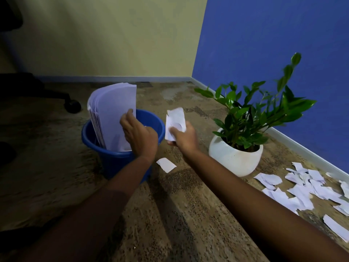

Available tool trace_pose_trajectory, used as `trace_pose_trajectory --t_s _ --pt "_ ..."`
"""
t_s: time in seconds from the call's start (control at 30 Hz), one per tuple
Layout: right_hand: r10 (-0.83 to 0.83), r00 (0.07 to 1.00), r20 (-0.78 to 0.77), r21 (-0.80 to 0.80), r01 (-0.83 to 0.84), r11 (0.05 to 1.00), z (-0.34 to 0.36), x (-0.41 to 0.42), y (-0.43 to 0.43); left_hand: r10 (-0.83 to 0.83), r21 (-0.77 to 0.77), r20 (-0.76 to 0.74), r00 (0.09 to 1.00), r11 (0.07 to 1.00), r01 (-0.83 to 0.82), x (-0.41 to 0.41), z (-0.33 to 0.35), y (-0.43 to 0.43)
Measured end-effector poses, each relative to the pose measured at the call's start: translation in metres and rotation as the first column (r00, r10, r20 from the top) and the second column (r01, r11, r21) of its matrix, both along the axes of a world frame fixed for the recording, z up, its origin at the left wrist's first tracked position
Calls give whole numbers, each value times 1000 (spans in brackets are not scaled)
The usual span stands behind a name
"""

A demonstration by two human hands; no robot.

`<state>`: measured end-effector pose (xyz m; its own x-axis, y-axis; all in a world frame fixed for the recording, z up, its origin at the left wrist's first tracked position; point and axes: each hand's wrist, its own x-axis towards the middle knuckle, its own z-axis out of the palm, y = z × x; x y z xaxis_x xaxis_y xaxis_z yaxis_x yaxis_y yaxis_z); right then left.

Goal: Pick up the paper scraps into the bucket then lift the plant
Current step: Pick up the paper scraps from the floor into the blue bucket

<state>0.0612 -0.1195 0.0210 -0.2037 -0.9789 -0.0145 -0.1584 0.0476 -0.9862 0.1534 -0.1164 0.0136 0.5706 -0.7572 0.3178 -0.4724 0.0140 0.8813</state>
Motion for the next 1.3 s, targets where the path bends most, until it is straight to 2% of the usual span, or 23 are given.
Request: trace_pose_trajectory --t_s 0.07,0.13,0.27,0.37,0.47,0.53,0.57,0.63,0.67,0.7,0.8,0.9,1.1,1.23,1.3 --pt "-4 1000 -10 -38 4 999 11 16 -8 -23 -84 -11 1000 996 22 -11 -4 8" --pt "31 997 -74 -8 -32 999 17 29 -15 -90 -129 25 996 987 93 -21 -16 15" --pt "174 976 -129 69 -166 984 12 40 -21 -204 -97 137 969 971 218 -31 -42 29" --pt "146 983 -109 -17 -149 989 1 29 -23 -253 -165 209 945 943 289 -27 -54 35" --pt "35 992 -117 -123 -50 991 -12 8 -27 -387 -95 413 824 882 462 -23 -71 36" --pt "-19 989 -148 -129 -1 992 -26 -9 -31 -470 42 547 693 842 538 -20 -84 34" --pt "-34 985 -167 -107 16 994 -34 -18 -33 -525 125 558 643 818 561 -21 -90 32" --pt "-41 977 -211 -41 33 999 -56 -36 -37 -601 290 544 586 790 540 -24 -104 25" --pt "-37 967 -254 -4 37 999 -68 -45 -37 -613 356 531 585 788 502 -26 -111 21" --pt "-31 951 -309 36 44 998 -81 -54 -38 -620 411 498 606 784 465 -29 -118 17" --pt "3 912 -410 176 76 982 -117 -77 -37 -566 529 329 756 773 349 -40 -134 4" --pt "80 854 -513 303 94 948 -147 -94 -36 -506 663 196 840 700 267 -46 -146 -15" --pt "149 725 -673 318 101 943 -181 -106 -45 -600 744 178 780 601 292 -43 -167 -49" --pt "194 629 -753 324 97 941 -193 -109 -51 -598 730 79 798 580 363 -40 -177 -64" --pt "186 546 -817 290 111 950 -196 -112 -53 -601 740 69 796 566 364 -39 -182 -69"
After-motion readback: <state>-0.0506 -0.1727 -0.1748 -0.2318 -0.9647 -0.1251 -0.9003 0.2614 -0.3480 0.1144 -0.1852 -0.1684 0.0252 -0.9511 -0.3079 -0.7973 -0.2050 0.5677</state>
